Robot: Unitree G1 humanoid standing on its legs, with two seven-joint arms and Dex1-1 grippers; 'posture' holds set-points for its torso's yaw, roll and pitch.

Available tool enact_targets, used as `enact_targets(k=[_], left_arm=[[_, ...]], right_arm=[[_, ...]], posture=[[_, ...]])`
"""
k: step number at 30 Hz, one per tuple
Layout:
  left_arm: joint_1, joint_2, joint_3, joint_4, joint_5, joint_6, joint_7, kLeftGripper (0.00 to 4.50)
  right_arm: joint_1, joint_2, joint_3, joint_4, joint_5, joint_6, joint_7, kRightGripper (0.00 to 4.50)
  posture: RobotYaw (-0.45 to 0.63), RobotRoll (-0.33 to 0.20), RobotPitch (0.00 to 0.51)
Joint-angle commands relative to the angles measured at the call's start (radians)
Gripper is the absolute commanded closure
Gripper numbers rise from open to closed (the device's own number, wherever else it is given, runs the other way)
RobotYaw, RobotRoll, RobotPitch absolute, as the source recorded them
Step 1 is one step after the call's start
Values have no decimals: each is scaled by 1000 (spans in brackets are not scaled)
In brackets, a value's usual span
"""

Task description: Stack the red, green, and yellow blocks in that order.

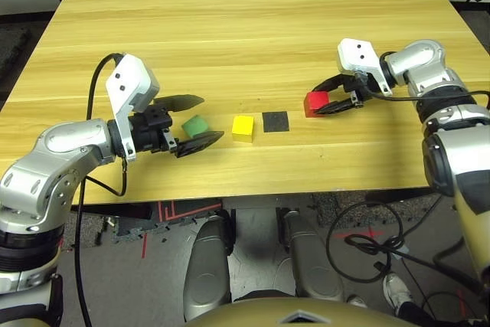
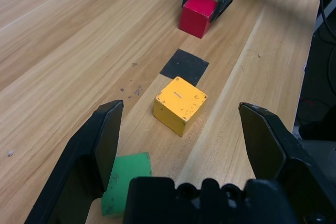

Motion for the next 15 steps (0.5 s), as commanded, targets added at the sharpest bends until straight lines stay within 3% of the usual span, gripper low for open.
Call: enact_targets(k=[1, 15], left_arm=[[-14, 18, -8, -8, -12, 18, -5, 0], [-111, -7, -105, 61, 35, 13, 4, 0]], right_arm=[[-17, 36, 12, -49, 30, 66, 27, 2479], [118, 121, 65, -398, 64, 293, 1, 2479]], posture=[[395, -37, 229], [401, -55, 247]])
